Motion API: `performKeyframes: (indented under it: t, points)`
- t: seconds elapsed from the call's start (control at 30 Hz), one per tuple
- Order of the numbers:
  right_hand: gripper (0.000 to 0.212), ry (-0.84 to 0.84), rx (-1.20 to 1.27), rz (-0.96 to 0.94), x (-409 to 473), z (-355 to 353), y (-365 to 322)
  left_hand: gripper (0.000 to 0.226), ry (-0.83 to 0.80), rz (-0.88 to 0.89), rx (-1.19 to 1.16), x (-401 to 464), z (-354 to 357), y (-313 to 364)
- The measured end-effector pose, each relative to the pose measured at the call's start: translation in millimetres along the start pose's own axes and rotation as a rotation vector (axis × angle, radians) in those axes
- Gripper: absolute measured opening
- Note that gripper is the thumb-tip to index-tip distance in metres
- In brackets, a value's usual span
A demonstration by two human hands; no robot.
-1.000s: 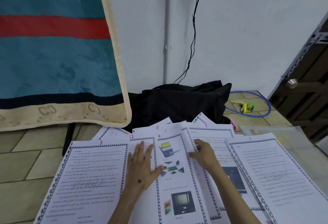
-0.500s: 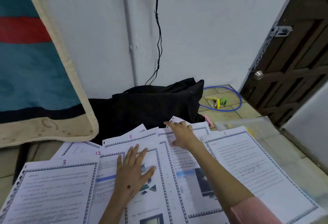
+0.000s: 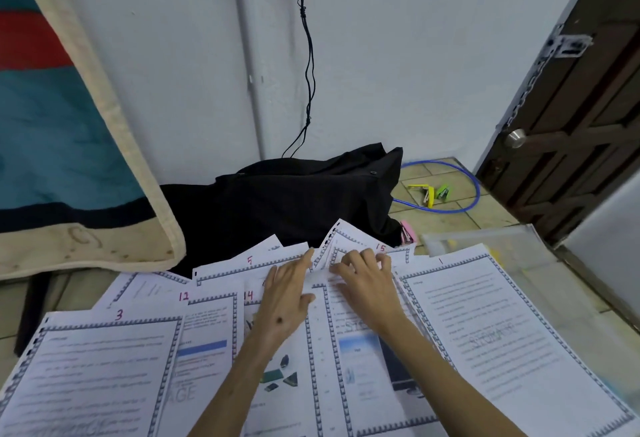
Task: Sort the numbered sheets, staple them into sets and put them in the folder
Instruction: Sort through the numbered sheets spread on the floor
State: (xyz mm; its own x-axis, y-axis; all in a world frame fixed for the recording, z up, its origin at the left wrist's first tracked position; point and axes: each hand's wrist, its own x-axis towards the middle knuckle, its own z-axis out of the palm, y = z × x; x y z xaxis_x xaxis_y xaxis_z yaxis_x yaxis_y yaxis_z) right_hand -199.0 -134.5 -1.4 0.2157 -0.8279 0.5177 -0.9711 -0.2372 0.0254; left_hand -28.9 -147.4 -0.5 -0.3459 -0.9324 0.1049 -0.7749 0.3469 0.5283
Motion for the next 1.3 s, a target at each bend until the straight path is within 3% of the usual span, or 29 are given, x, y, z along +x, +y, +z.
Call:
performKeyframes:
  t: [0.1,0.17,0.23,0.3,0.4,0.5,0.6,0.67,0.73,0.83,0.93,1.0,1.07,1.17,1.23,1.3]
  points:
    - [0.029,0.012,0.089,-0.065,-13.9,-3.1,2.1,0.050,0.106,0.076,0.009,-6.8,13.1,-3.7]
    - [0.036,-0.009,0.269,-0.042,-11.9,-12.6,6.7,0.036,0.218,0.129,0.042,-8.8,19.6,-4.9]
    - [0.042,-0.005,0.475,0.166,5.8,-29.4,16.7,0.029,0.301,0.195,0.060,-9.6,21.5,-2.7]
    - [0.040,-0.012,0.547,0.420,34.1,-44.8,33.6,0.047,0.307,0.247,0.037,-11.7,20.5,2.1]
    - [0.033,-0.314,0.517,0.514,71.4,-50.5,69.2,0.084,0.242,0.299,0.066,-16.7,21.7,-0.6]
    - [0.026,-0.709,0.490,0.413,84.9,-42.0,86.3,0.091,0.211,0.356,0.070,-20.0,22.0,-3.6]
    - [0.052,-0.869,0.309,0.313,81.2,-29.5,81.9,0.093,0.221,0.398,0.064,-20.4,22.1,-3.5]
    - [0.052,-0.826,0.241,0.266,79.8,-21.4,77.7,0.087,0.225,0.376,0.051,-17.7,23.3,-5.2]
    - [0.040,-0.787,0.280,0.268,78.8,-17.0,76.1,0.070,0.228,0.351,0.021,-13.8,25.9,-10.5]
    - [0.043,-0.749,0.345,0.314,72.6,-14.4,71.7,0.020,0.252,0.345,-0.020,-7.6,21.5,-17.1]
    - [0.048,-0.726,0.390,0.351,68.6,-10.1,66.9,0.029,0.225,0.334,0.016,-3.3,14.1,-14.0]
    - [0.030,-0.697,0.537,0.377,70.8,-11.8,66.9,0.024,0.239,0.272,-0.014,0.0,3.1,-3.5]
    - [0.016,-0.716,0.800,0.381,73.8,-21.0,69.5,0.021,0.236,0.100,-0.104,3.3,-3.9,6.6]
    - [0.010,-0.862,1.053,0.298,77.6,-40.8,71.9,0.058,0.194,-0.080,-0.300,7.3,-2.8,6.7]
    - [0.016,-0.788,1.132,0.354,81.2,-43.7,73.4,0.035,0.196,-0.004,-0.281,7.4,-7.3,10.9]
    - [0.024,-0.553,1.029,0.480,86.6,-35.1,82.9,0.012,0.220,0.226,-0.134,2.7,-5.8,4.2]
